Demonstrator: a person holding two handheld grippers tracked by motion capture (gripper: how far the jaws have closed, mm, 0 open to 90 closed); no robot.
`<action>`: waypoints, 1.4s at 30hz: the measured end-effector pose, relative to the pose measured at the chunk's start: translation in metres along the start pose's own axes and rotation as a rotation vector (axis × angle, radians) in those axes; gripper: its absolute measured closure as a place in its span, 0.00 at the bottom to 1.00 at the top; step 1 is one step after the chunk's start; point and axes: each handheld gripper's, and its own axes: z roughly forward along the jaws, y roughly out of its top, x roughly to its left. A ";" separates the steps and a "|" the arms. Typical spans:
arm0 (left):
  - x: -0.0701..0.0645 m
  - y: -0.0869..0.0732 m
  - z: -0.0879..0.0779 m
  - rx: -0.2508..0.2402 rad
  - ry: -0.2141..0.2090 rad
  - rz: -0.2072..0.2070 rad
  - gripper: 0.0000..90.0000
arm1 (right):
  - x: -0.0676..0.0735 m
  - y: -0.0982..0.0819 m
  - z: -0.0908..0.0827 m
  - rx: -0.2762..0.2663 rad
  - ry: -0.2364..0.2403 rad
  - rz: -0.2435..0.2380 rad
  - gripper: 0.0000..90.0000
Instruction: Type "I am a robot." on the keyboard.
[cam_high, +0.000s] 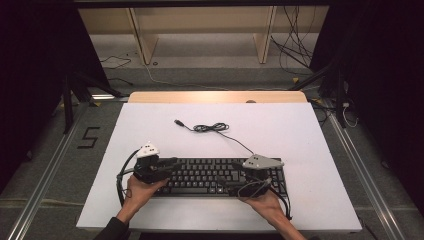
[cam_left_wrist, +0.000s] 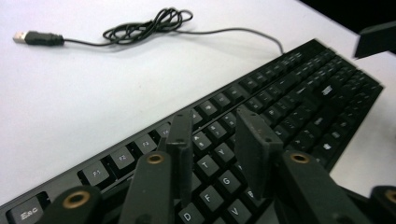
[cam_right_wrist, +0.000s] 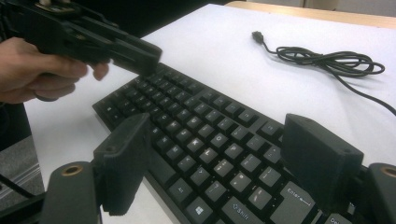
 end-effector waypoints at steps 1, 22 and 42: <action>0.000 0.000 -0.003 -0.012 -0.004 -0.006 0.70 | 0.000 0.000 0.000 0.000 0.000 0.000 0.29; -0.007 -0.020 -0.030 -0.139 -0.031 -0.046 0.33 | 0.002 -0.001 0.007 0.028 0.012 -0.004 0.29; -0.007 -0.032 -0.043 -0.148 -0.007 -0.037 0.28 | -0.001 0.001 0.027 0.139 0.017 -0.011 0.76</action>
